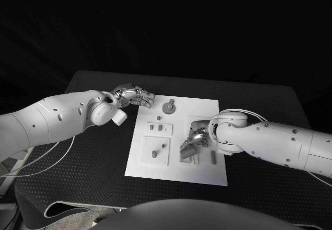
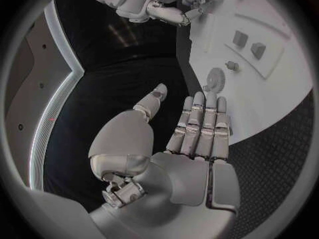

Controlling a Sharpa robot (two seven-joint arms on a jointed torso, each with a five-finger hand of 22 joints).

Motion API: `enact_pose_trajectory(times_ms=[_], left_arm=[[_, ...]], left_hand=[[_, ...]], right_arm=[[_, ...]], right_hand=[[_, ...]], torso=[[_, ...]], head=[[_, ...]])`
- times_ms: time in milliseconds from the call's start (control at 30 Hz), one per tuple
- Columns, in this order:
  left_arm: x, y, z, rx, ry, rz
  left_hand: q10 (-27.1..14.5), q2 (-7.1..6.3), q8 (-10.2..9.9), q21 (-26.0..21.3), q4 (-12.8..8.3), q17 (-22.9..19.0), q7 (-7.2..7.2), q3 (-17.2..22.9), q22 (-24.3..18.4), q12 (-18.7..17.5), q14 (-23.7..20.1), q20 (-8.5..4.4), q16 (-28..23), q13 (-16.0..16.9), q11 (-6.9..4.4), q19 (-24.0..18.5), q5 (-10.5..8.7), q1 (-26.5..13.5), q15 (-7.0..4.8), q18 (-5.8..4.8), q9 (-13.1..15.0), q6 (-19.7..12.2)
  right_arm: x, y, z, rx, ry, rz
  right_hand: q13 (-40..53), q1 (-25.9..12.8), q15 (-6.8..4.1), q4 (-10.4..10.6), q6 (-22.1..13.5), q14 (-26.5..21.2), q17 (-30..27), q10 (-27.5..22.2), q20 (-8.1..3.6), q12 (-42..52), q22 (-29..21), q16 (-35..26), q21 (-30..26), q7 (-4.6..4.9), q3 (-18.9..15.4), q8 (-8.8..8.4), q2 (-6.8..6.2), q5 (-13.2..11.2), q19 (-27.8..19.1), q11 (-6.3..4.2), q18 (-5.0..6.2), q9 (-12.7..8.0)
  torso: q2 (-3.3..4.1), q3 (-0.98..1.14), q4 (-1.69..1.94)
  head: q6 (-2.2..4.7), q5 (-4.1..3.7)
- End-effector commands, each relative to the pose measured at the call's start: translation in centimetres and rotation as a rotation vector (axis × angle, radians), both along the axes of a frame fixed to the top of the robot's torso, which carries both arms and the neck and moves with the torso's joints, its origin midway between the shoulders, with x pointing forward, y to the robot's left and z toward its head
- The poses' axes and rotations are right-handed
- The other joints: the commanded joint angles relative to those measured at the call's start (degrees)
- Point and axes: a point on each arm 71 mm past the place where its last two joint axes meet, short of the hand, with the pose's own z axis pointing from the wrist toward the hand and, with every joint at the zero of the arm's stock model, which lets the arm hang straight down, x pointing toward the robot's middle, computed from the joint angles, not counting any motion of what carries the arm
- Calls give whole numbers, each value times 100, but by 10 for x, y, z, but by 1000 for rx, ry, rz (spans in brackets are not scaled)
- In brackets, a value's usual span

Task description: Assemble the parts on the task board

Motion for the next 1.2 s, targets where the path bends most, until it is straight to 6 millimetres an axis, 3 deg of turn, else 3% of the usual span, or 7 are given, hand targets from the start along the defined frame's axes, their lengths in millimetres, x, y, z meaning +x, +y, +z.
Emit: enact_pose_trajectory(times_ms=[33,167,633,900,1200], left_arm=[[0,-3,1,-5,-1,-21],[-1,-3,1,-6,1,-23],[-1,-3,1,-5,3,-24],[0,-3,1,-5,2,-24],[0,-1,0,-3,2,-20]], left_hand=[[-48,3,18,25,-15,9,-9,32,-4,3,-31,4,-26,-1,0,-37,-19,-55,24,-42,-7,-42],[-48,2,19,25,-17,10,-9,33,-4,3,-31,4,-26,-1,0,-37,-19,-54,24,-42,-7,-42],[-49,2,19,26,-18,14,-9,32,-3,3,-31,5,-28,-1,0,-38,-19,-57,24,-42,-7,-42],[-50,1,19,26,-18,16,-9,32,-3,3,-32,5,-29,-1,1,-39,-19,-59,25,-42,-7,-43],[-50,1,19,26,-18,16,-9,32,-3,3,-32,5,-29,-1,1,-39,-19,-59,25,-42,-7,-43]], right_arm=[[-4,9,1,32,-57,47],[-5,11,1,36,-53,56],[-3,11,2,82,-59,22],[1,6,10,204,-158,-6],[-3,-7,25,370,-275,-7]], right_hand=[[-3,-33,-35,-36,-14,32,-12,32,-23,18,98,18,16,18,-1,42,-10,16,6,-23,77,-34],[-15,-72,-38,-10,-21,44,-26,40,-28,2,89,6,9,19,43,40,-98,16,22,-23,77,-36],[-26,-92,-39,-1,-44,47,-39,38,-28,-16,85,-8,-2,26,94,31,-107,16,25,-17,77,-39],[-72,-92,18,34,-345,12,-64,-13,-18,-88,80,-53,-36,122,206,-121,-275,17,7,72,77,-100],[-74,105,164,-17,-764,-55,-73,-121,30,-87,95,-76,-70,284,334,-293,-451,17,-51,228,77,-144]], torso=[[1,0,-3],[1,1,-1],[0,0,2],[-3,0,4],[-4,3,-10]], head=[[1,2],[1,1],[1,-6],[1,-7],[1,9]])
